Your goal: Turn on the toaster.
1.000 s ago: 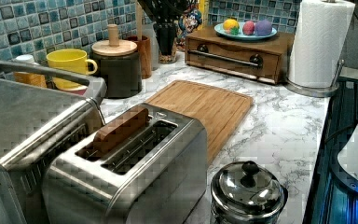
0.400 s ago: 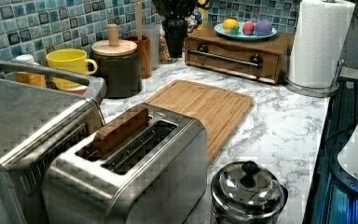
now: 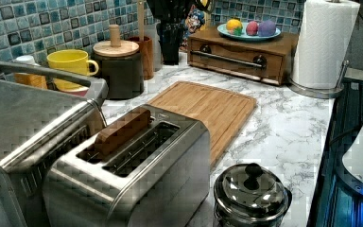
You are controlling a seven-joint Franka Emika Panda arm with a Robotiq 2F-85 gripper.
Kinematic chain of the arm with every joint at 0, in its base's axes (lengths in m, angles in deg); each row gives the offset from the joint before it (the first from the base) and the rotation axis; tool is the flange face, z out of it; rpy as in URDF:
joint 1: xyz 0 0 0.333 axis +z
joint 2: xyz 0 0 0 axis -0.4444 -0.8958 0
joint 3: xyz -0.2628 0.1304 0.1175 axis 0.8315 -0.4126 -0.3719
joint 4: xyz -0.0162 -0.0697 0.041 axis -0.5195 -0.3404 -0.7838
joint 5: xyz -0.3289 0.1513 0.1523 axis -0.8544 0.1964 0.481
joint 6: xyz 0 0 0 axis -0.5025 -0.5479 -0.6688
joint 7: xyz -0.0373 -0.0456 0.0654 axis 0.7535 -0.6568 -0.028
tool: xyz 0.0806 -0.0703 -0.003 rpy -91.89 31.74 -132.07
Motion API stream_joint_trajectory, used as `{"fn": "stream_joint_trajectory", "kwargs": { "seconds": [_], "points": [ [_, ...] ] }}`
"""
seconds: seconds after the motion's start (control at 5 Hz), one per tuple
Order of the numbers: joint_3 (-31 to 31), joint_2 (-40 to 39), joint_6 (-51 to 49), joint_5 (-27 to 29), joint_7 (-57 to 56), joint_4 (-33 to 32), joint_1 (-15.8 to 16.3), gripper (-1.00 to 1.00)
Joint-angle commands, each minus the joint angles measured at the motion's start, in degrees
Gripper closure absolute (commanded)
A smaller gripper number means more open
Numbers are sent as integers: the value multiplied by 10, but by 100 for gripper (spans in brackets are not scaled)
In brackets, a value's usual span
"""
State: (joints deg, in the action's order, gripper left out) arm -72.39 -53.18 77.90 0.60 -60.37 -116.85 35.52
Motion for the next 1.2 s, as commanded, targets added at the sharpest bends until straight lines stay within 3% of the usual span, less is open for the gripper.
{"fn": "stream_joint_trajectory", "kwargs": {
  "seconds": [0.2, 0.4, 0.6, 0.8, 1.0, 1.2],
  "points": [
    [11, -72, 54, 13, -40, -20, -3, 100],
    [17, -87, 59, 8, -36, -15, -4, 100],
    [25, -86, 63, 54, -90, -25, -2, 100],
    [62, -82, 92, 71, -101, -34, 37, 100],
    [55, -102, 73, 63, -99, -20, 28, 100],
    [53, -77, 93, 109, -152, -43, 25, 100]
  ]
}}
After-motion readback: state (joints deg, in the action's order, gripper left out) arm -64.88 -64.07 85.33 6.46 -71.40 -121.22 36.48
